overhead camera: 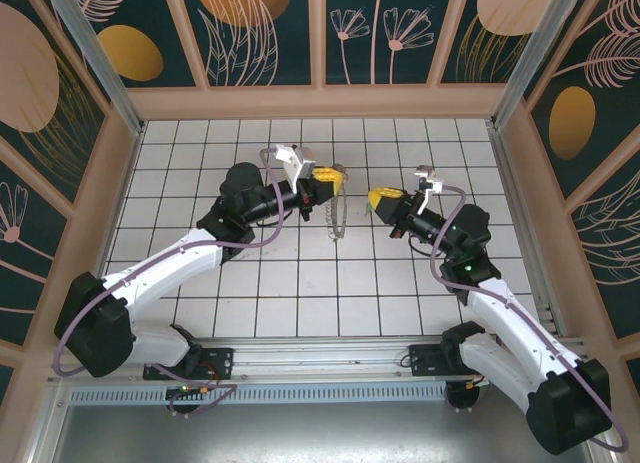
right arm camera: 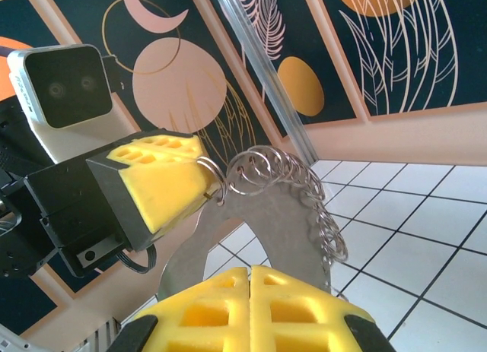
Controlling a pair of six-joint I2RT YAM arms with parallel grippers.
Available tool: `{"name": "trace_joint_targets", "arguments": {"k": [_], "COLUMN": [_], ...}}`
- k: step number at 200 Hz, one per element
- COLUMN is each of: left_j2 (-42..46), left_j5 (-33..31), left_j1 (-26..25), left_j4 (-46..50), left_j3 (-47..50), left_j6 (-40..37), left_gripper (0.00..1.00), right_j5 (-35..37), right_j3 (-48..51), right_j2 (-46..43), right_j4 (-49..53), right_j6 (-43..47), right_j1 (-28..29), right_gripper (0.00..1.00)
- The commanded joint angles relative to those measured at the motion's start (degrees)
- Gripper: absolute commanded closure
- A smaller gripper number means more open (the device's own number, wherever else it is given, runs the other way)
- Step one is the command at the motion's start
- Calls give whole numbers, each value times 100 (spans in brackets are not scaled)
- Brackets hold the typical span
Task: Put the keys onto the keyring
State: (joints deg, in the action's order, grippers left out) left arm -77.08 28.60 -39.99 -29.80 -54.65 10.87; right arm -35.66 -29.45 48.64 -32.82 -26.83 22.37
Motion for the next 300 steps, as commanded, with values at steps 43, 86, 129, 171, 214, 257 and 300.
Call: {"name": "trace_joint_targets", "arguments": {"k": [43,86,129,171,214,257,300], "left_j2": [127,97,108,63,44,42,61], "left_j5": [73,258,308,348,392,423,462], "left_j1": [-31,-33,-35,-32,-33,-35,-36], "left_j4": [-106,-95,-68,-72,-94,-131,-140], "left_j3": [12,-1,7,9,-18,-10,-7], "left_j6": [-269,-201,-200,-193,-182,-155,-147], "left_gripper": [100,100,100,100,100,100,100], "right_j5": [193,364,445,455,463,455,471], "right_j3": [-373,-676,-938,-1032,-1130,-1193,-1224], "right_j2": [137,381,616,741,860,971,1041], "right_j4": [-422,-428,-320,-339,-342,-355,-331], "right_j6": [356,601,839,899,946,978,1017], "right_j1": [304,604,780,839,857,861,860], "right_gripper": [100,100,100,100,100,100,100]}}
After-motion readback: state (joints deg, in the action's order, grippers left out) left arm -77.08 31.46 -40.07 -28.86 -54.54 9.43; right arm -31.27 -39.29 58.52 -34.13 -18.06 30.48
